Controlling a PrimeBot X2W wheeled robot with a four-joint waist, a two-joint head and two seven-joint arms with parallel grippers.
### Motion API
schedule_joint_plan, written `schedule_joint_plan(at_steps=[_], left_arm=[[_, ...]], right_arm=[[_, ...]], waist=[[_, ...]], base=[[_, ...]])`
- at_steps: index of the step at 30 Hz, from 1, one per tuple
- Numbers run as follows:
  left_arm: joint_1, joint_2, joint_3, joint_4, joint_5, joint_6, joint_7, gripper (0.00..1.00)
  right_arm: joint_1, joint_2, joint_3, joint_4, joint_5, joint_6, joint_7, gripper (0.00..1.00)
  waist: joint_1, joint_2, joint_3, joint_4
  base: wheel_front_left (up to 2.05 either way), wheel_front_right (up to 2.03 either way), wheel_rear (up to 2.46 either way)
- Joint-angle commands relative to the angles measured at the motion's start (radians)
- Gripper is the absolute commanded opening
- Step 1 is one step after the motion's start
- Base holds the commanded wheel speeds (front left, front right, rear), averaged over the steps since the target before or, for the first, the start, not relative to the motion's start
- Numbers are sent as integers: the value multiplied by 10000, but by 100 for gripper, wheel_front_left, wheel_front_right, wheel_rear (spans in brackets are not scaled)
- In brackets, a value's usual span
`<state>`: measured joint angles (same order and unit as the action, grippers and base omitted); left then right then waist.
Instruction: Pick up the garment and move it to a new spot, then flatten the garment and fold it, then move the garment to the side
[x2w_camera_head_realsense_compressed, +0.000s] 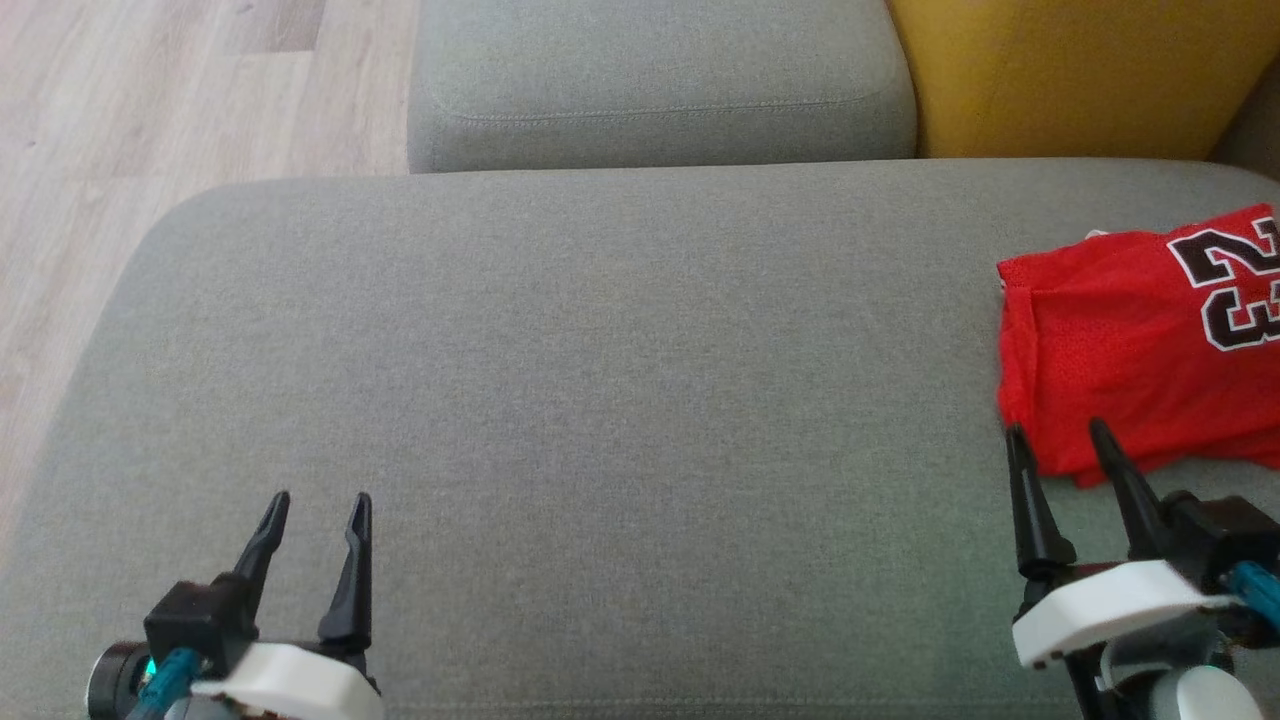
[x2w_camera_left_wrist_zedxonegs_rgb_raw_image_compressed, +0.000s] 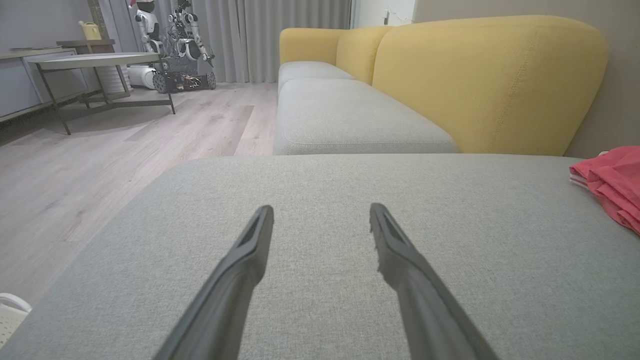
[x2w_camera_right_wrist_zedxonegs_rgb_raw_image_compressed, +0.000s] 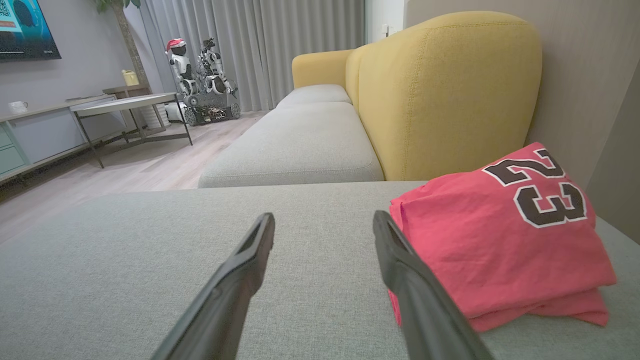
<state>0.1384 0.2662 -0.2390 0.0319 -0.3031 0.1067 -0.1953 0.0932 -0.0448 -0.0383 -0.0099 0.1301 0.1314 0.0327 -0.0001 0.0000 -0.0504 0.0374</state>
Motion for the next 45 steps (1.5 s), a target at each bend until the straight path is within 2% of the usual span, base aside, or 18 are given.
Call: schedule_joint_plan(at_steps=[1, 20, 21, 24, 45], left_arm=[[-516, 196, 374, -329, -58, 72, -64, 100], [-545, 296, 263, -384, -36, 172, -149, 100], [6, 54, -95, 111, -9, 87, -9, 0], [149, -122, -156, 511, -91, 76, 15, 0], [-296, -373, 346, 810, -2393, -336, 441, 0]], right_arm=[[-336, -55, 228, -429, -59, -7, 25, 100], [-368, -55, 238, -439, 12, -7, 135, 100], [3, 4, 10, 104, 13, 0, 123, 0], [116, 15, 29, 564, 101, 0, 126, 0], [-242, -29, -63, 900, 2626, -1, 211, 0]], waist=[[1, 0, 7, 5], [1, 0, 86, 22], [1, 0, 89, 22], [1, 0, 94, 18], [1, 0, 168, -48]], base=[[0, 0, 0], [0, 0, 0], [0, 0, 0], [0, 0, 0], [0, 0, 0]])
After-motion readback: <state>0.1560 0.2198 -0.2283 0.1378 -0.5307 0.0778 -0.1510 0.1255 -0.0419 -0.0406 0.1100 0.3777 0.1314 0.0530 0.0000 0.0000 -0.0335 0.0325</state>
